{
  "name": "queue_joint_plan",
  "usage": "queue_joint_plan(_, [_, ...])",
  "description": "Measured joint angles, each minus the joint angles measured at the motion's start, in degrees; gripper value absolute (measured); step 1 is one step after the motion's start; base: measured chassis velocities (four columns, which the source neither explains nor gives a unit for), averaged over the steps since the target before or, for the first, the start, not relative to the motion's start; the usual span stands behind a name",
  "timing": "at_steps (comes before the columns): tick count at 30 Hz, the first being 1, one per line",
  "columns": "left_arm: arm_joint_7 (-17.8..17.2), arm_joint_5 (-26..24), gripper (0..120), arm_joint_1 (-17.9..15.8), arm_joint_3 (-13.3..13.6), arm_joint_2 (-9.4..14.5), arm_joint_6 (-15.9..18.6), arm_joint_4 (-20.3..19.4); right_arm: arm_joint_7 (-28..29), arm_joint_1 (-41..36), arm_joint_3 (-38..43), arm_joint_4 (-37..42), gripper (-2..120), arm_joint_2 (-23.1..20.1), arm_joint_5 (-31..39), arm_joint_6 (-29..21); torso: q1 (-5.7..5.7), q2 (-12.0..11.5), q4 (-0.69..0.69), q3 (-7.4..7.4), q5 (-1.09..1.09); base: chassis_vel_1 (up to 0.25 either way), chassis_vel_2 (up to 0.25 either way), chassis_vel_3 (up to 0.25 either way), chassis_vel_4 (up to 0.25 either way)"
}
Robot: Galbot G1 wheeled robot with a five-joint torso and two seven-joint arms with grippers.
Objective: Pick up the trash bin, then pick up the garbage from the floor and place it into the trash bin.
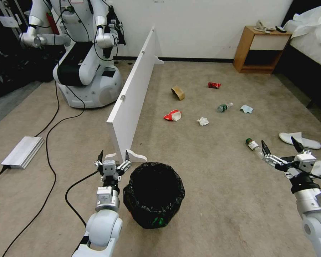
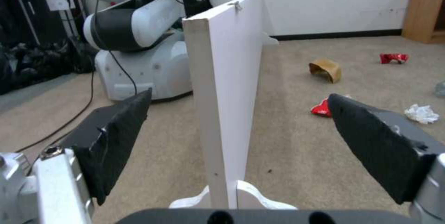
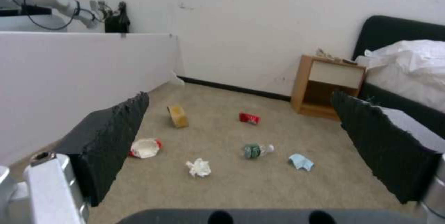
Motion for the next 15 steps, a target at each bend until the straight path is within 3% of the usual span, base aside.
queue_joint_plan(8, [-0.64, 0.09, 100, -0.02, 0.21, 1.14, -0.5, -0.01, 0.6, -0.67, -0.52, 0.91, 100, 1.35, -1.04, -0.06, 0.0, 0.0, 0.0, -0.01, -0.01, 0.0, 0.0, 0.0, 0.0])
queue_joint_plan(11, [-1.62, 0.03, 100, -0.26, 0.43, 1.68, 0.88, -0.17, 0.96, -0.95, -0.54, 1.33, 100, 1.4, -1.09, -0.17, 0.0, 0.0, 0.0, -0.01, -0.01, 0.0, 0.0, 0.0, 0.0])
queue_joint_plan(13, [-2.49, -0.17, 100, -0.29, 0.64, 2.12, 2.91, -0.32, 1.12, -1.1, -0.51, 1.33, 100, 0.98, -1.09, -0.19, 0.0, 0.0, 0.0, -0.01, 0.0, 0.0, 0.0, 0.0, 0.0])
queue_joint_plan(15, [-3.75, -1.45, 100, -0.6, 1.48, 3.62, 7.52, -0.81, 1.19, -1.46, -0.38, 1.28, 100, -0.11, -1.04, -0.19, 0.0, 0.0, 0.0, -0.01, -0.02, 0.0, 0.0, 0.0, 0.0])
